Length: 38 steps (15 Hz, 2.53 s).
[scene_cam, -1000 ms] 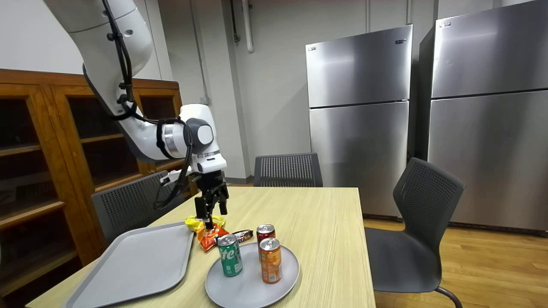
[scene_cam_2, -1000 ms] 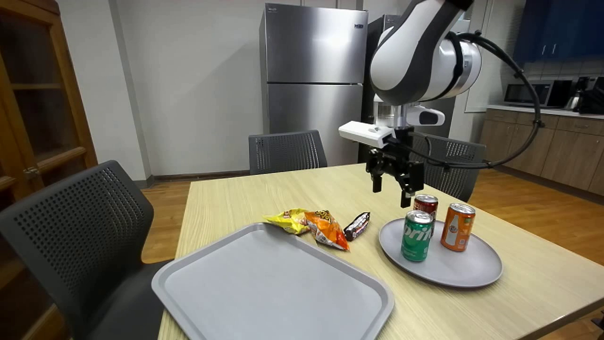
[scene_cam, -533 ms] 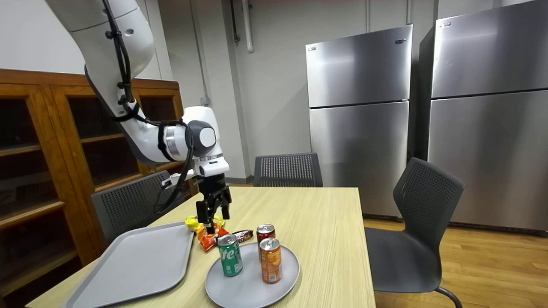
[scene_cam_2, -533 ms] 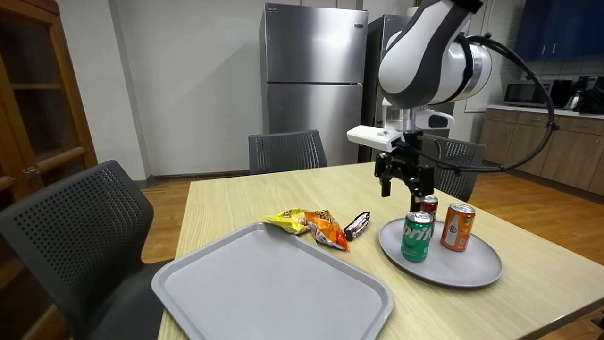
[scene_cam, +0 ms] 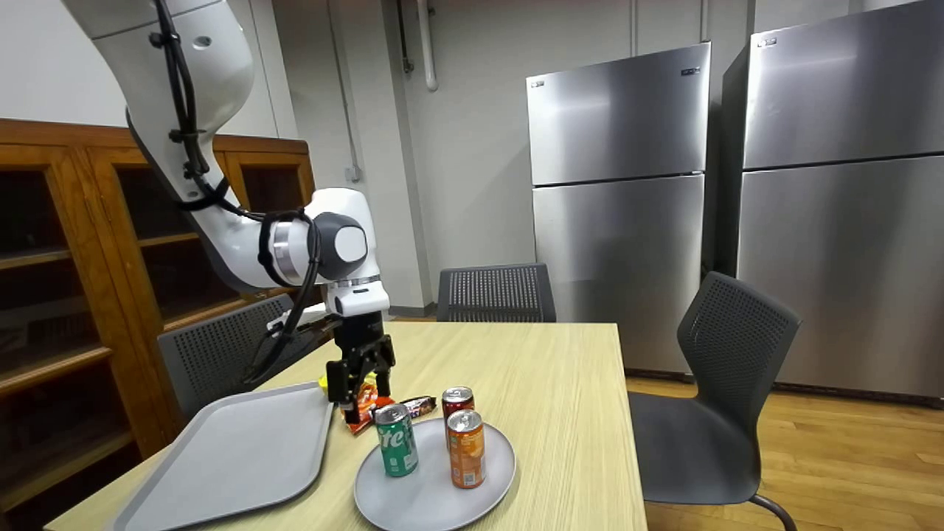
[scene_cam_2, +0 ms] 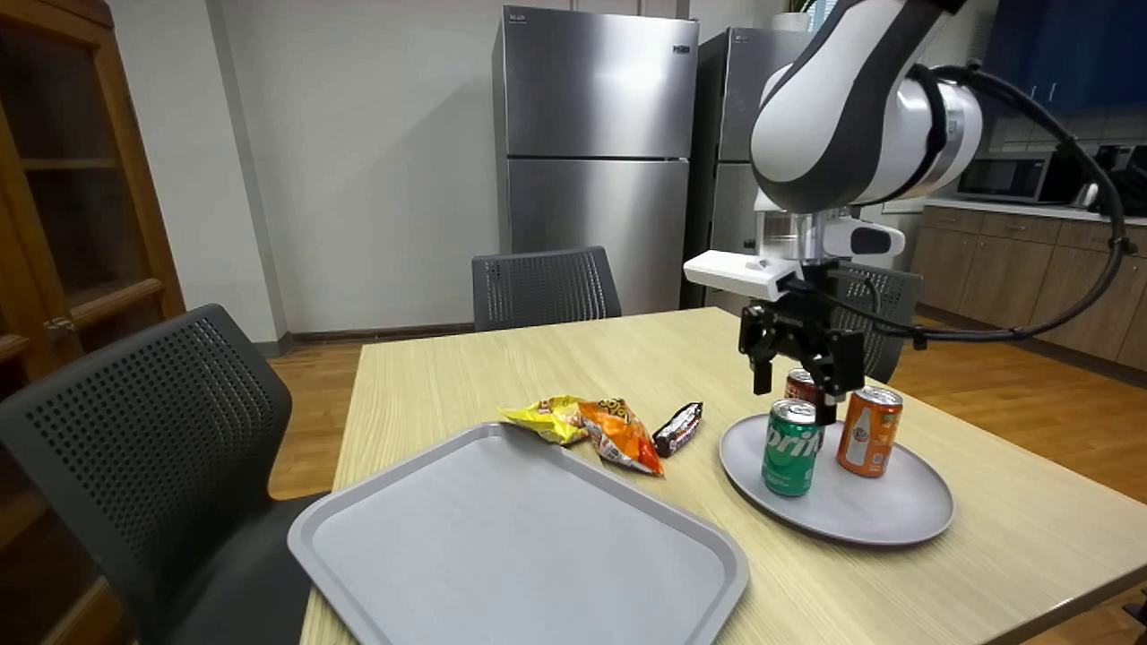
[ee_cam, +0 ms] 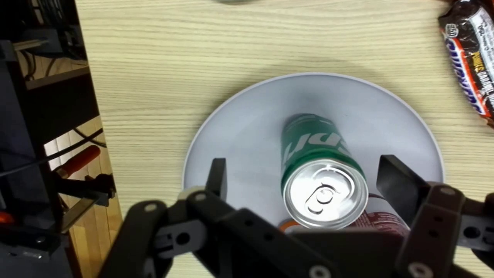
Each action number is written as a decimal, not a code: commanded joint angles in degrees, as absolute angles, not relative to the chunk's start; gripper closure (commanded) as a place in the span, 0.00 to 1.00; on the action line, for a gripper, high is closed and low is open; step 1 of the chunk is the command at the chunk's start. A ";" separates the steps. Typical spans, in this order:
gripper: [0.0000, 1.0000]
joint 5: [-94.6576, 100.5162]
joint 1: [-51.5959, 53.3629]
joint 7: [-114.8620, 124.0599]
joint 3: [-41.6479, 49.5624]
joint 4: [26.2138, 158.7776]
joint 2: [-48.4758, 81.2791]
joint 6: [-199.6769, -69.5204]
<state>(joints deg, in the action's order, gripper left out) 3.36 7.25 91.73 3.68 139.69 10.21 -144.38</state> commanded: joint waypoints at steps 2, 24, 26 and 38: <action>0.00 2.48 5.76 93.33 3.47 144.15 6.85 -147.98; 0.00 -4.75 3.17 90.66 4.03 142.99 11.53 -153.61; 0.00 -5.03 3.13 90.65 3.98 143.04 11.49 -153.76; 0.00 -4.25 3.64 91.07 3.97 143.65 9.69 -155.61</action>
<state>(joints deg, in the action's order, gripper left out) -3.45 3.92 92.07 4.41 143.08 10.61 -154.78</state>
